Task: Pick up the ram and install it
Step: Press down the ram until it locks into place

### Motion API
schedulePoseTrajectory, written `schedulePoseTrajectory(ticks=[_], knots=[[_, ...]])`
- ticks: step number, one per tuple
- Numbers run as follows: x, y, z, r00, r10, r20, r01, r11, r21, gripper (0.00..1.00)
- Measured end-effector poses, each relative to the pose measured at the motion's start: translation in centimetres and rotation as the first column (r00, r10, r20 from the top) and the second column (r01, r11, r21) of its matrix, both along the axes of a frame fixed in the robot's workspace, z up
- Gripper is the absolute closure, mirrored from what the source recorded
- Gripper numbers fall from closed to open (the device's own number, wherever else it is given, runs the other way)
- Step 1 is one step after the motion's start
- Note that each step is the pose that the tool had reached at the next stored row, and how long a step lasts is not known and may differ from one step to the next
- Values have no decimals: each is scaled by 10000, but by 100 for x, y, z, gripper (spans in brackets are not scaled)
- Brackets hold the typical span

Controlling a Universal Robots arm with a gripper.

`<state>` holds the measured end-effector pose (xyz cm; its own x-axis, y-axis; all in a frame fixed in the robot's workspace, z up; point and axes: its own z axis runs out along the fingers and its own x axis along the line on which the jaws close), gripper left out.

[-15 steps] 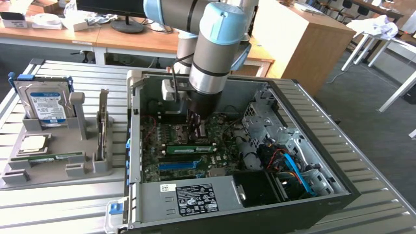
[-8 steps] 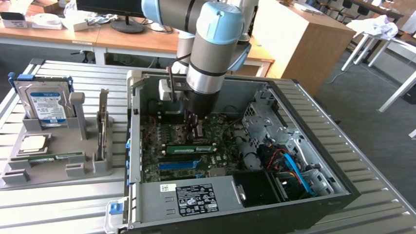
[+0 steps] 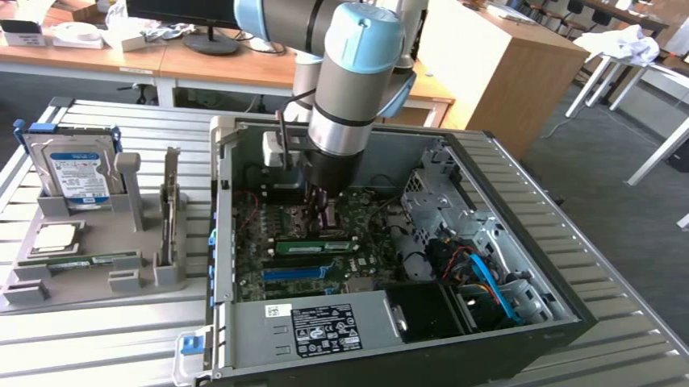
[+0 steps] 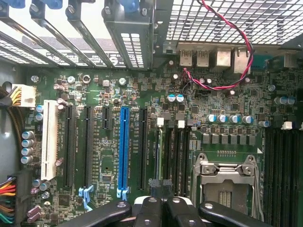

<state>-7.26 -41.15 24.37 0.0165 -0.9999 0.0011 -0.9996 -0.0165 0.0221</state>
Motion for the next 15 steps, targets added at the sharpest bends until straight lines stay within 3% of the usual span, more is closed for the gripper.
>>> schedulePoseTrajectory(ticks=[15], knots=[[-8,-3,-77,10000,0,4,0,10000,0,90]])
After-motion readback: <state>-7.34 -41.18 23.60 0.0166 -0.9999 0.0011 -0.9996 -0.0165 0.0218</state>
